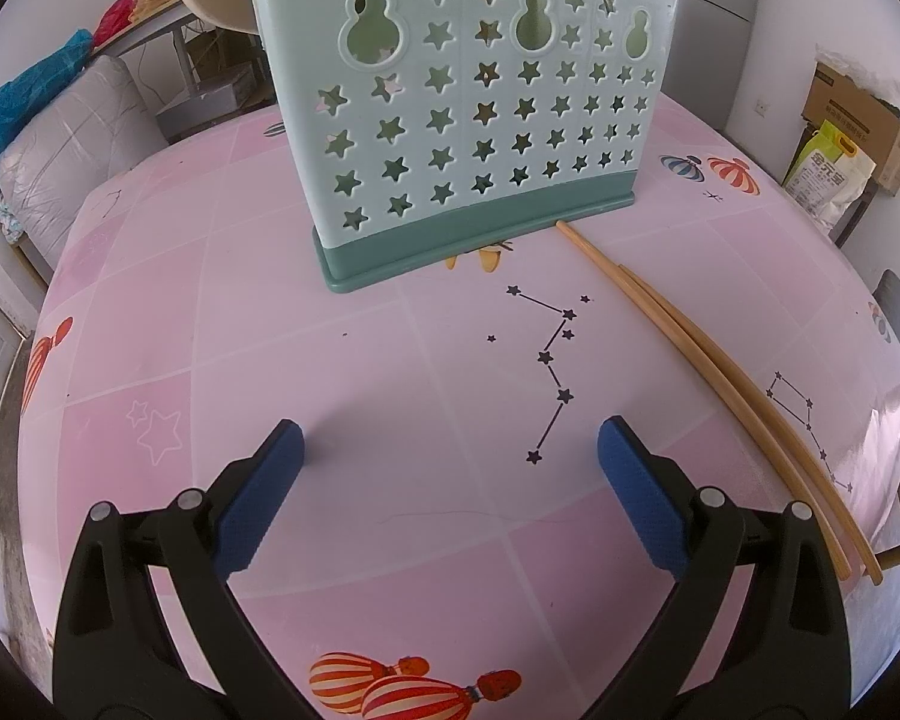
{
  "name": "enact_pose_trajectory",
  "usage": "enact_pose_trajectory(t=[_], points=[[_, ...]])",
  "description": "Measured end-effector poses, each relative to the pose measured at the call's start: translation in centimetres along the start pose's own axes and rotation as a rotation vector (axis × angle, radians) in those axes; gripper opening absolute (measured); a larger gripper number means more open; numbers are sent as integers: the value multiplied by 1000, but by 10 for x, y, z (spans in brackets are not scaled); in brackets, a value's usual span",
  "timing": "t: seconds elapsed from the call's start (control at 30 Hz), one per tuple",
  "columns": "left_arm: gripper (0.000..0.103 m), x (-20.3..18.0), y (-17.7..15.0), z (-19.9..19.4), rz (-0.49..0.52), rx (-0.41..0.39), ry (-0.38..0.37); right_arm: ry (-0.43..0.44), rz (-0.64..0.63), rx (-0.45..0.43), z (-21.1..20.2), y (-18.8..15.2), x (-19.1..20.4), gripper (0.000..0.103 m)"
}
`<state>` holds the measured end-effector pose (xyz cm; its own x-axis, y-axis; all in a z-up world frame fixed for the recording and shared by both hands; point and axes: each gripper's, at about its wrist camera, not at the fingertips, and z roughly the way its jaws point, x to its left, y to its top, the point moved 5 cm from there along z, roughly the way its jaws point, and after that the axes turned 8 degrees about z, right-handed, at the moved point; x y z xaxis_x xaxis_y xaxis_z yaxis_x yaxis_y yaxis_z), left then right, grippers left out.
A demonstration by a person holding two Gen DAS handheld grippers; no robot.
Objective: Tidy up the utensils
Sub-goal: 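Lift the held chopstick into the holder with the right tool and open, then lower the right tool and grasp another chopstick on the table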
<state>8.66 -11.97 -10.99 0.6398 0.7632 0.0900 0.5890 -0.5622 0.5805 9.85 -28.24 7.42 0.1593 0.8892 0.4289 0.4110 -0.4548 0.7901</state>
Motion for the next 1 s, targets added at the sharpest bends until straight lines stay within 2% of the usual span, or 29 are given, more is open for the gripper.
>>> enact_pose_trajectory(t=[0.1,0.2,0.23,0.3,0.33,0.37,0.4,0.5,0.67,0.87,1.0], points=[[95,0,0,0,0,0,0,-26,7,-39,-29,-7,-14,49],[95,0,0,0,0,0,-1,-46,14,-8,-46,-28,-28,49],[95,0,0,0,0,0,-1,-49,20,28,-46,-39,-34,49],[95,0,0,0,0,0,0,-46,40,193,-32,-80,-45,49],[95,0,0,0,0,0,0,-49,43,241,-26,-94,-47,49],[95,0,0,0,0,0,0,-63,38,326,-17,-119,-51,46],[95,0,0,0,0,1,0,-93,30,395,-9,-143,-56,37],[95,0,0,0,-1,1,2,-116,62,504,4,-183,-68,25],[96,1,0,1,-4,4,7,-127,11,551,16,-201,-67,21],[96,2,1,2,-7,5,9,-174,-76,544,21,-200,-64,7],[96,1,2,3,-5,7,11,-221,-73,519,15,-199,-72,6]])
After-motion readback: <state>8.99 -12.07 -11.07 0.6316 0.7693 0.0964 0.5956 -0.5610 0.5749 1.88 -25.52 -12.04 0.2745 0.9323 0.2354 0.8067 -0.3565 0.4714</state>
